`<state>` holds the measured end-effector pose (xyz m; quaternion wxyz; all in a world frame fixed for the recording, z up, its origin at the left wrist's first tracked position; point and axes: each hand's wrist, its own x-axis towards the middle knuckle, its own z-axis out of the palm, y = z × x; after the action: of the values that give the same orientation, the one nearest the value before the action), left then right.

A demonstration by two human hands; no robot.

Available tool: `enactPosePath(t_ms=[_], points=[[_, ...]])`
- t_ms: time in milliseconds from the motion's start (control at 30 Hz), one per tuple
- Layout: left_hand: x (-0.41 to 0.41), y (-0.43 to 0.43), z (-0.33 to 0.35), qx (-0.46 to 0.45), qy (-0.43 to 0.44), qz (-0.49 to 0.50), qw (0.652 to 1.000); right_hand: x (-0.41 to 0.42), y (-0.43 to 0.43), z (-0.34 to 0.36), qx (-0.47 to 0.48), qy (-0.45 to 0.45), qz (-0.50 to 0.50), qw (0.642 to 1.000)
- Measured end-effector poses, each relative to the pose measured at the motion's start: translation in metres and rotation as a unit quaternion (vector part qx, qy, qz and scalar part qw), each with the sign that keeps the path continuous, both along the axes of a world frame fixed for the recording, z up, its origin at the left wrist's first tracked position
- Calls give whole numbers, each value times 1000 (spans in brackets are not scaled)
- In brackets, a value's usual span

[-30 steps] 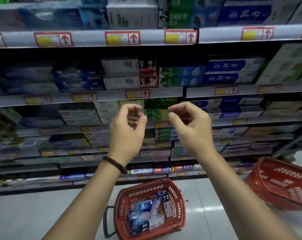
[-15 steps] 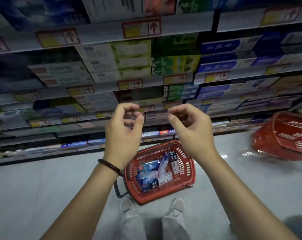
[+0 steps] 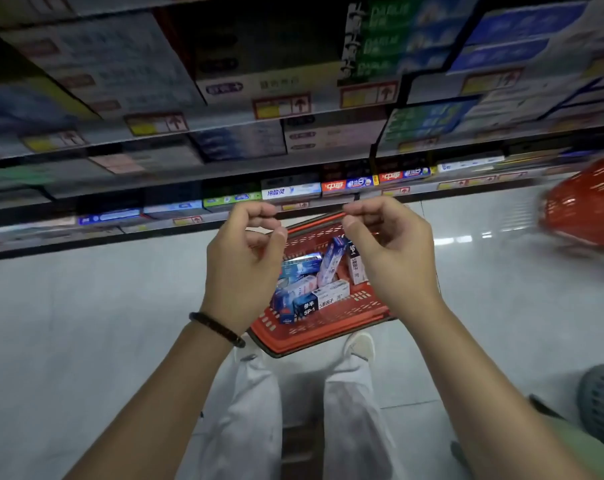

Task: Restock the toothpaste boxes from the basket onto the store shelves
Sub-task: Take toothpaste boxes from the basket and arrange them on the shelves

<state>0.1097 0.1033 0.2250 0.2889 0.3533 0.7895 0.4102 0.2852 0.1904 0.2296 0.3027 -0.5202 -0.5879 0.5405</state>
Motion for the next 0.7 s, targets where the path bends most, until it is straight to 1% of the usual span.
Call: enactPosePath(t_ms=[233, 400, 700], points=[[3, -12, -101, -59, -19, -1, 998, 17, -10, -90, -37, -26, -12, 999], [2, -18, -168, -75, -14, -1, 997, 27, -15, -145, -64, -43, -12, 997], [4, -34, -293, -138, -24, -9, 990, 35, -31, -230, -106, -26, -28, 994]])
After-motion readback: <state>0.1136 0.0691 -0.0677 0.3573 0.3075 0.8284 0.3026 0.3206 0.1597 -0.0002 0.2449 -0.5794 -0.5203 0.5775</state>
